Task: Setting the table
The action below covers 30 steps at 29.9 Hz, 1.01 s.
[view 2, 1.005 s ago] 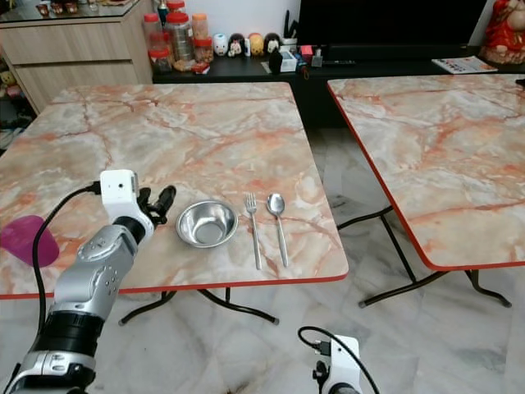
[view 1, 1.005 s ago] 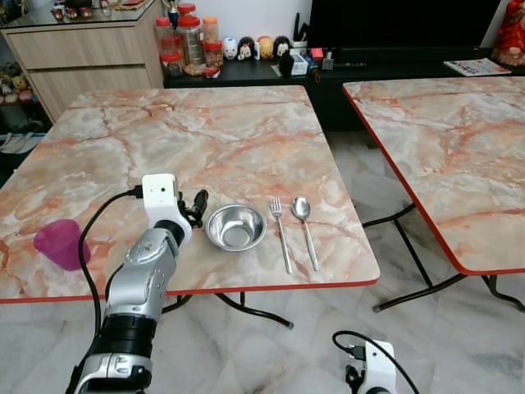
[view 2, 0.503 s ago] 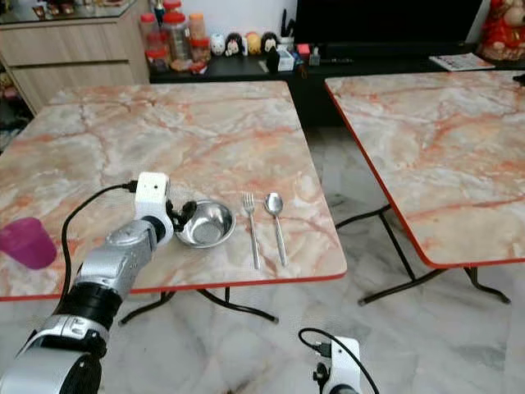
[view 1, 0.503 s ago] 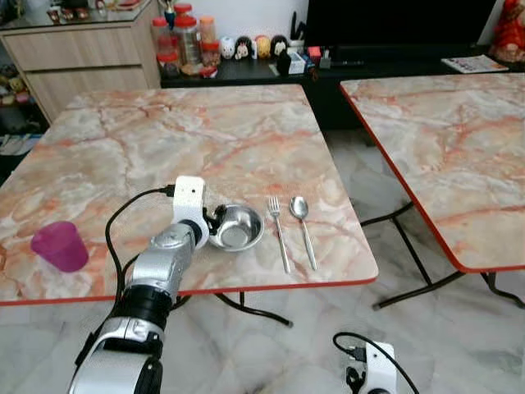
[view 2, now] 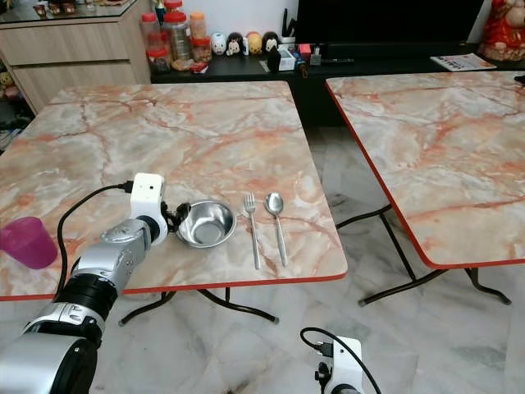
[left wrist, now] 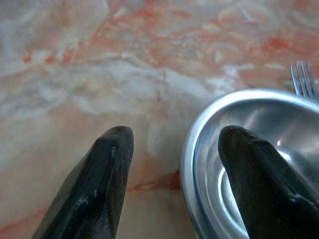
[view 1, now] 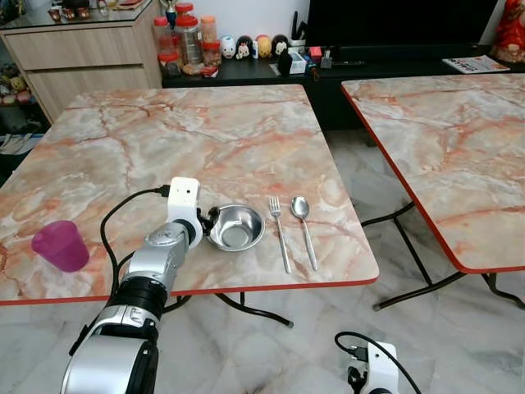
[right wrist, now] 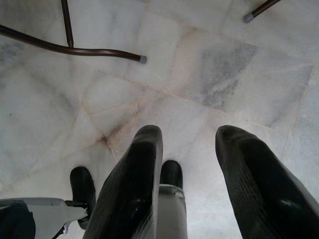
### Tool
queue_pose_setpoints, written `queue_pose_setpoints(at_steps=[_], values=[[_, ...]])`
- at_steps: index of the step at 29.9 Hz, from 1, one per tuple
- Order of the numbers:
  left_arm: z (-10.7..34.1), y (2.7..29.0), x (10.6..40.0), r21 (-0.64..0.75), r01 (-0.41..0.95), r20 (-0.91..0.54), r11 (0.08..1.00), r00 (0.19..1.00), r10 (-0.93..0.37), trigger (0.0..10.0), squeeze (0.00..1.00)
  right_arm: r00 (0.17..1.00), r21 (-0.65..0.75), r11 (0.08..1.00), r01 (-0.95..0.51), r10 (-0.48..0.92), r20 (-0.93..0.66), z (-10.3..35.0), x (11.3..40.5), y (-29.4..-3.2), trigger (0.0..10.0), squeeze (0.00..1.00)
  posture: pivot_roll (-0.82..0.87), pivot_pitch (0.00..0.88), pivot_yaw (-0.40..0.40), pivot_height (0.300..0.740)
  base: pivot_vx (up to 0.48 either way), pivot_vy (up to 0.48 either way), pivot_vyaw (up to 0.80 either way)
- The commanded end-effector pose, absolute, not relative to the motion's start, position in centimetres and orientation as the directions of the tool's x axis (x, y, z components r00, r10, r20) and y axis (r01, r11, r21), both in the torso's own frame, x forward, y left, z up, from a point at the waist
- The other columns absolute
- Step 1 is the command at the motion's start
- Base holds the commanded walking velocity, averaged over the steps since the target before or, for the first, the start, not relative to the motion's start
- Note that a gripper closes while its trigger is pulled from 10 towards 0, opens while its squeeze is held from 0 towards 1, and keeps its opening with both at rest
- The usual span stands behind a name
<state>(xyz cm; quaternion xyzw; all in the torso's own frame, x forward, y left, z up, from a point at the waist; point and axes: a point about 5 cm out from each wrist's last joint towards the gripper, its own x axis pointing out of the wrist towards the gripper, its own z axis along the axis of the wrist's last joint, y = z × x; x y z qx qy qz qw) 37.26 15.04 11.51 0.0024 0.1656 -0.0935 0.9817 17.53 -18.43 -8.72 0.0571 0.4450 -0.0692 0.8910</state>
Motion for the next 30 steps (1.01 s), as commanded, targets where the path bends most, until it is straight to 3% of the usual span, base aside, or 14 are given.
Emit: queue_pose_setpoints(at_steps=[1, 15, 30], values=[[11.8, 15.1, 37.6, -0.019, 0.195, -0.322, 0.981, 0.927, -0.191, 10.0, 0.00, 0.605, 0.047, 0.981, 0.186, -0.077, -0.792, -8.5, 18.0, -18.6, 10.0, 0.00, 0.03, 0.000, -0.002, 0.740, 0.000, 0.000, 0.00], [10.2, 14.9, 36.7, -0.040, 0.322, -0.395, 0.946, 0.864, -0.311, 10.0, 0.00, 0.603, 0.050, 0.978, 0.202, -0.084, -0.794, -8.6, 17.7, -18.8, 10.0, 0.00, 0.03, 0.000, 0.011, 0.740, 0.000, 0.000, 0.00], [9.7, 14.9, 36.5, -0.074, 0.325, -0.418, 0.943, 0.848, -0.325, 10.0, 0.00, 0.604, 0.051, 0.981, 0.187, -0.074, -0.794, -8.6, 17.7, -18.5, 10.0, 0.00, 0.03, 0.000, 0.014, 0.740, 0.000, 0.000, 0.00]])
